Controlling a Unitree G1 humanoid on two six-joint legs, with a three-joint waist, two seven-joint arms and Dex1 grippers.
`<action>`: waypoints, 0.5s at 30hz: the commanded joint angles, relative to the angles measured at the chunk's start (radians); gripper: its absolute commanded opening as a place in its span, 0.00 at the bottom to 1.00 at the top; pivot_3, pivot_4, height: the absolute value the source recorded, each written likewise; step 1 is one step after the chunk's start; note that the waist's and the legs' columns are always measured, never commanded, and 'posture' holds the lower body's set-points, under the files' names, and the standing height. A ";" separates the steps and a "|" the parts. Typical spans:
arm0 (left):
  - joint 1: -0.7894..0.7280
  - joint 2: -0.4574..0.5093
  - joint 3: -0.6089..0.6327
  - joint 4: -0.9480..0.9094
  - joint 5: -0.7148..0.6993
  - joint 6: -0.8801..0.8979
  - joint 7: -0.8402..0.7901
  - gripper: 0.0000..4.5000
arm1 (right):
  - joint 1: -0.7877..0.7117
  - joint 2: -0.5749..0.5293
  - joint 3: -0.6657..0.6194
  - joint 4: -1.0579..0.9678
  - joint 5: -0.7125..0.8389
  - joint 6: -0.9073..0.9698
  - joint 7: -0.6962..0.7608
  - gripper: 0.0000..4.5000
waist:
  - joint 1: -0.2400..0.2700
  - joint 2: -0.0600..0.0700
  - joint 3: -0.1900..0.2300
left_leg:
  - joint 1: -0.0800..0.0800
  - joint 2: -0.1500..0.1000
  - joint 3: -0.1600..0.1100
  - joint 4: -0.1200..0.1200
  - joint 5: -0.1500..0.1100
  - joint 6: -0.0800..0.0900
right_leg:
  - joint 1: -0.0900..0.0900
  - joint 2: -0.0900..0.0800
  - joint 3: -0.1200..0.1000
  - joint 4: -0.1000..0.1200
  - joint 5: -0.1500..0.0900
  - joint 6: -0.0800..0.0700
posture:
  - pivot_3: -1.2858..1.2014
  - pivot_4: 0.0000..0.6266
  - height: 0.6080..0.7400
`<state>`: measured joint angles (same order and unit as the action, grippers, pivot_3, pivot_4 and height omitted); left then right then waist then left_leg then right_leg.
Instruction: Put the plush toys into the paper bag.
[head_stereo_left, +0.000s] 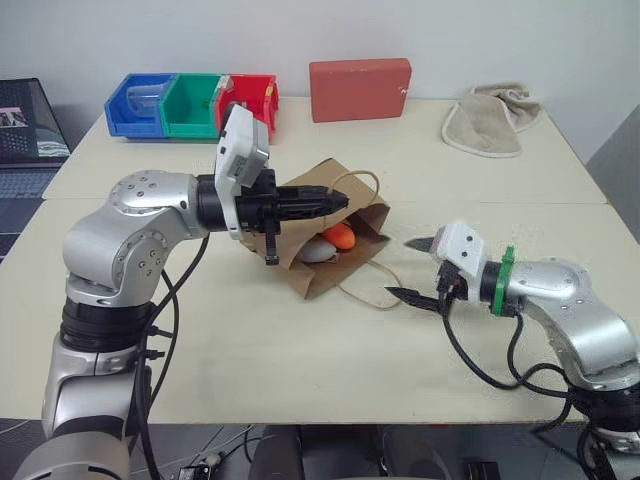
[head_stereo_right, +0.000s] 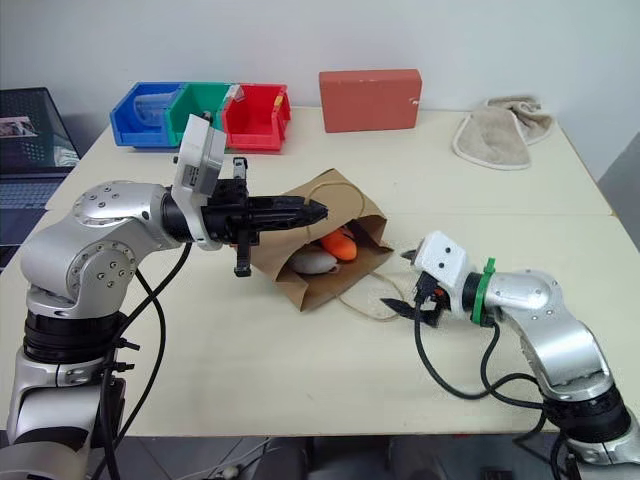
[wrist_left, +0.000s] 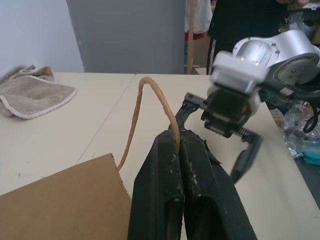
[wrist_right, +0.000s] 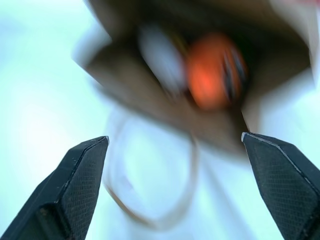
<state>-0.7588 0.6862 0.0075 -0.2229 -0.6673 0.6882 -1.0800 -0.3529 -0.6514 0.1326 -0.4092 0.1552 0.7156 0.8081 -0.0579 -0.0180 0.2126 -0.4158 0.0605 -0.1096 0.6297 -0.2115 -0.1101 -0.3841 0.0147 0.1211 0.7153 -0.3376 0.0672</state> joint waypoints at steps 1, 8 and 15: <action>-0.020 0.010 0.017 -0.009 0.002 -0.018 -0.001 0.00 | -0.022 0.054 0.050 0.092 -0.038 -0.057 -0.053 0.99 | -0.002 0.000 0.000 | 0.000 0.000 0.000 0.000 0.000 0.000 | 0.000 0.000 0.000 0.000 0.000 0.000 | 0.52 0.24 1.00; -0.020 0.009 0.021 -0.015 0.007 -0.016 0.006 0.00 | -0.051 0.119 0.078 0.203 -0.042 -0.074 -0.073 0.79 | -0.001 0.000 0.000 | 0.000 0.000 0.000 -0.001 0.000 0.000 | 0.000 0.000 0.000 0.000 0.000 0.000 | 0.52 0.24 1.00; -0.016 0.016 0.046 -0.023 -0.001 -0.008 0.038 0.00 | -0.047 0.103 0.062 0.144 0.029 -0.003 -0.016 0.23 | 0.000 0.000 0.000 | 0.000 0.000 -0.001 -0.001 0.000 0.000 | 0.000 0.000 -0.001 0.000 0.000 0.000 | 0.52 0.24 1.00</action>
<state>-0.7591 0.6875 0.0192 -0.2212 -0.6593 0.6887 -1.0495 -0.3950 -0.5385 0.2176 -0.2195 0.1588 0.7052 0.7809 -0.0579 -0.0180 0.2126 -0.4163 0.0606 -0.1103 0.6291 -0.2115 -0.1102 -0.3843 0.0148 0.1202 0.7152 -0.3376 0.0672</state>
